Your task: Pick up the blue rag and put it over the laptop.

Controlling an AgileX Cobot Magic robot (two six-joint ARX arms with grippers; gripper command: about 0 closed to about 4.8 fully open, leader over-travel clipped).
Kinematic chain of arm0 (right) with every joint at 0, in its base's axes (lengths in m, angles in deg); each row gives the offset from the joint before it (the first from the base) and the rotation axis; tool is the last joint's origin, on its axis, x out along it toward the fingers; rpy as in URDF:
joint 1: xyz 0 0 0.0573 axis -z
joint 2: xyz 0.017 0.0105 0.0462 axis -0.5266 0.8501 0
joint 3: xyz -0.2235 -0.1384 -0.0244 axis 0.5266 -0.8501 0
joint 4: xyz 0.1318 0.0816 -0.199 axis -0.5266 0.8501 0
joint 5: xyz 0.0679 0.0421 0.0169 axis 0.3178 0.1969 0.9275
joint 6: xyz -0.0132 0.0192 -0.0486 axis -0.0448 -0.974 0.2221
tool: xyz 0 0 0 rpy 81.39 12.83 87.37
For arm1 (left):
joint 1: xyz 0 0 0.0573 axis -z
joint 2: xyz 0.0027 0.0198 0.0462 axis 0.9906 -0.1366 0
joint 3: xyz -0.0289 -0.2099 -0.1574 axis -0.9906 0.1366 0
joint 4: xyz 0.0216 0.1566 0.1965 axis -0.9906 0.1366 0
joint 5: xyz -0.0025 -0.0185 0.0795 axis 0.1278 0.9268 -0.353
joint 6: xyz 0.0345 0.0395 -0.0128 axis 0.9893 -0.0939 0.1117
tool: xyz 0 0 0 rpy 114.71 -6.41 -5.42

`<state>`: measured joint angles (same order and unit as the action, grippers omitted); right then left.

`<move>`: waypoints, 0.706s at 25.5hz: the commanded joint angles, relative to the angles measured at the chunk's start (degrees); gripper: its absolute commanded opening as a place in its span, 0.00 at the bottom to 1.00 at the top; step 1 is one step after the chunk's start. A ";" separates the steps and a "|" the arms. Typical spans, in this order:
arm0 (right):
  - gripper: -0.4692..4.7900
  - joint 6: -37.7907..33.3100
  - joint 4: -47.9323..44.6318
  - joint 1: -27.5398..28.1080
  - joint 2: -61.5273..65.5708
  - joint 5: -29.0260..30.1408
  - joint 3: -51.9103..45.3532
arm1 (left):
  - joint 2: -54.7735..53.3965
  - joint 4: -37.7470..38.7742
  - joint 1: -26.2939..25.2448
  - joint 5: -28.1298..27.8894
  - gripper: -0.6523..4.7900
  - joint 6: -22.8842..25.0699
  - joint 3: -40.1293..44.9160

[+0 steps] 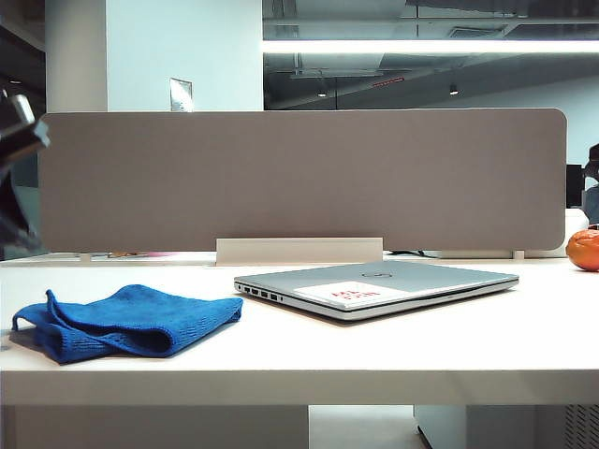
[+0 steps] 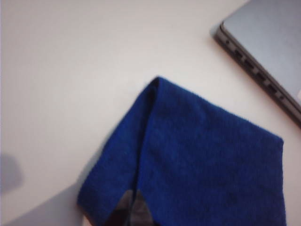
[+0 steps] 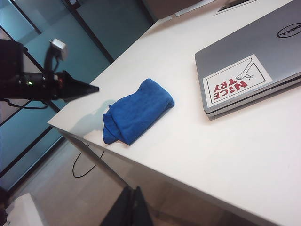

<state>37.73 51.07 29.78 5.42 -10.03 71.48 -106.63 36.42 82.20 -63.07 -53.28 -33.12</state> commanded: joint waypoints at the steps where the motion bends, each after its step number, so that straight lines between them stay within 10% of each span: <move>1: 0.09 0.00 -0.81 -0.02 -0.13 -0.11 -0.22 | -2.78 -0.28 0.37 0.70 0.11 -0.20 -0.28; 8: 0.09 0.22 -0.83 -0.02 -0.13 -0.11 -0.22 | -4.42 -0.07 1.18 1.09 0.12 -0.76 -0.28; 14: 0.09 0.22 -0.83 -0.02 -0.13 -0.13 -0.22 | -4.42 2.21 1.20 1.68 0.40 -3.63 -0.26; 18: 0.09 0.22 -0.81 -0.02 -0.13 -0.11 -0.22 | -4.42 5.84 1.25 1.90 0.41 -3.74 -0.26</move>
<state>37.76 51.09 29.78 5.42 -10.03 71.48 -111.17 40.92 83.38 -61.67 -56.91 -33.14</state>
